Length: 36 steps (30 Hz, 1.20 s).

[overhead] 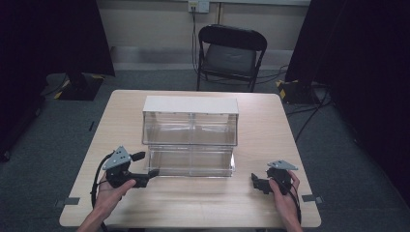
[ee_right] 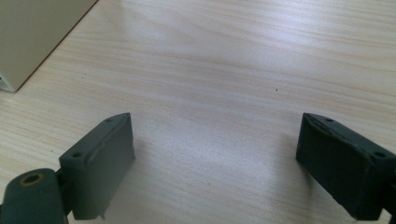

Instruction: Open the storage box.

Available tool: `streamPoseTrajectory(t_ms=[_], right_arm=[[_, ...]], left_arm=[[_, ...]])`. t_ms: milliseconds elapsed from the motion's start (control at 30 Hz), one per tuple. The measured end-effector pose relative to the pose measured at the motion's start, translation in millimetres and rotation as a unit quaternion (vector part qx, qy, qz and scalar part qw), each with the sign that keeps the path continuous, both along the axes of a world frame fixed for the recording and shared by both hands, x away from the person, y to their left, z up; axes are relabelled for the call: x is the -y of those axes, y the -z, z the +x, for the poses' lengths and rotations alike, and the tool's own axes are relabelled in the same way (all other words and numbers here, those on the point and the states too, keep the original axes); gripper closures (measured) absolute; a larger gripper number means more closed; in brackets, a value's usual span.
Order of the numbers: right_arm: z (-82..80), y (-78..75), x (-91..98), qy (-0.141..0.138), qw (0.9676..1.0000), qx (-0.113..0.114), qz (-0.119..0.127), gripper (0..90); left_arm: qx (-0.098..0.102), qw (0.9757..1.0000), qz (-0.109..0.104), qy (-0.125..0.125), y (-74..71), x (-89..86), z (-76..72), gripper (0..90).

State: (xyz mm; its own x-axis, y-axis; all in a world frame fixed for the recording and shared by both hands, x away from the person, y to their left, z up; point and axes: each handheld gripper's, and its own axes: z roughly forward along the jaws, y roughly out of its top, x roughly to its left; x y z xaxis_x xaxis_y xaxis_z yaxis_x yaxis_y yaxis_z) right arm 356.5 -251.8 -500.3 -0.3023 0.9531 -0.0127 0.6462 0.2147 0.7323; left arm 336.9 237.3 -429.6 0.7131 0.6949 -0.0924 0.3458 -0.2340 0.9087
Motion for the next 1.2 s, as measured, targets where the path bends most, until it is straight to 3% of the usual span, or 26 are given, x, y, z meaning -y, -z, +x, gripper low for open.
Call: streamPoseTrajectory(t_ms=[333, 900, 1200], right_arm=[[0.3, 0.1, -0.1, -0.001, 1.0000, 0.000, -0.001, 10.2], [0.5, 0.0, -0.4, -0.001, 1.0000, -0.001, 0.000, 9.8], [0.5, 0.0, -0.5, -0.001, 1.0000, -0.001, 0.000, 9.8]], left_arm=[[0.006, 0.9999, 0.009, 0.004, -7.8, 4.7, 3.6, 15.6], [-0.004, 1.0000, -0.008, -0.001, -11.6, 5.3, 6.7, 15.6], [0.004, 0.9999, -0.011, 0.000, -19.1, 7.0, 8.5, 15.6]])
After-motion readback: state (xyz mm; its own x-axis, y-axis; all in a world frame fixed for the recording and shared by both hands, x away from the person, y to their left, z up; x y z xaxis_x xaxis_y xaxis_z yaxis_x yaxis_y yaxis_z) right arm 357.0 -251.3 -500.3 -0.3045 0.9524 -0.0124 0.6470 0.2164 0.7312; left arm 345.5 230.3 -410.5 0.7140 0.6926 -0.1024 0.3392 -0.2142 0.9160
